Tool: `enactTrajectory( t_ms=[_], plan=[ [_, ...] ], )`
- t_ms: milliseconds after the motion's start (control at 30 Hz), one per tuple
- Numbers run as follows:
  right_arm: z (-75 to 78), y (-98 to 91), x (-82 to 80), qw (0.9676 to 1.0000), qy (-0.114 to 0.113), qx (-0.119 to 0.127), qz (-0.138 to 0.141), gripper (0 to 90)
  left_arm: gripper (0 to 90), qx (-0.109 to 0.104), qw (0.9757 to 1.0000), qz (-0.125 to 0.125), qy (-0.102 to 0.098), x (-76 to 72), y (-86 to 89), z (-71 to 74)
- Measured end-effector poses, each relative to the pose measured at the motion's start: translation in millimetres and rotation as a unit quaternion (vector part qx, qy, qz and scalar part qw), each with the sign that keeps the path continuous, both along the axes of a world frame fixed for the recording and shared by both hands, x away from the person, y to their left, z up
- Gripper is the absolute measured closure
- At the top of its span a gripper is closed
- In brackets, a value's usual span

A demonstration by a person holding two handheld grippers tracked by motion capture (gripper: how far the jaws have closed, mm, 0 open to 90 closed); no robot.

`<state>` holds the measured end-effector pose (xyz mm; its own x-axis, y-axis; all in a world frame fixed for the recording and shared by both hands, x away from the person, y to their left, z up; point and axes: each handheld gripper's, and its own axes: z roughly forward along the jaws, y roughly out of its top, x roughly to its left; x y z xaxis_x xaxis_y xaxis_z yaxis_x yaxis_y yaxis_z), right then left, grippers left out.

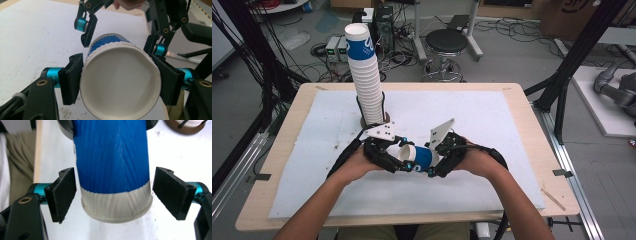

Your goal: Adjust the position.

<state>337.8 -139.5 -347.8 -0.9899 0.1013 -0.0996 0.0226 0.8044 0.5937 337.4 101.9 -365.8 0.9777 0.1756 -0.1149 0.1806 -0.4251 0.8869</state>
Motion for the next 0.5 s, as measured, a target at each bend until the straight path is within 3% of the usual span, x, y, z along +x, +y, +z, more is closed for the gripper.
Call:
enactTrajectory(
  t_ms=[200, 300, 333, 367, 500],
  plan=[
    [4.9, -14.6, -1.1, 0.9968, 0.003, 0.077, -0.019, 19.7, 30.4, -0.046, 0.9989, -0.002, 0.011, 0.9, 9.7, -5.7],
    [5.3, -21.0, -1.6, 0.9920, 0.013, 0.121, -0.034, 19.7, 30.3, -0.064, 0.9979, 0.004, 0.009, -0.1, 13.3, -7.8],
    [5.3, -21.0, -1.6, 0.9920, 0.013, 0.121, -0.034, 19.7, 30.3, -0.064, 0.9979, 0.004, 0.009, -0.1, 13.3, -7.8],
    [4.4, -24.7, -2.0, 0.9883, 0.016, 0.145, -0.045, 19.7, 30.3, -0.070, 0.9975, 0.005, 0.007, -0.5, 14.3, -8.4],
    [0.0, -30.6, -3.8, 0.9828, 0.008, 0.173, -0.066, 19.7, 30.1, -0.092, 0.9957, 0.010, 0.004, -1.9, 20.0, -12.3]
  ],
)
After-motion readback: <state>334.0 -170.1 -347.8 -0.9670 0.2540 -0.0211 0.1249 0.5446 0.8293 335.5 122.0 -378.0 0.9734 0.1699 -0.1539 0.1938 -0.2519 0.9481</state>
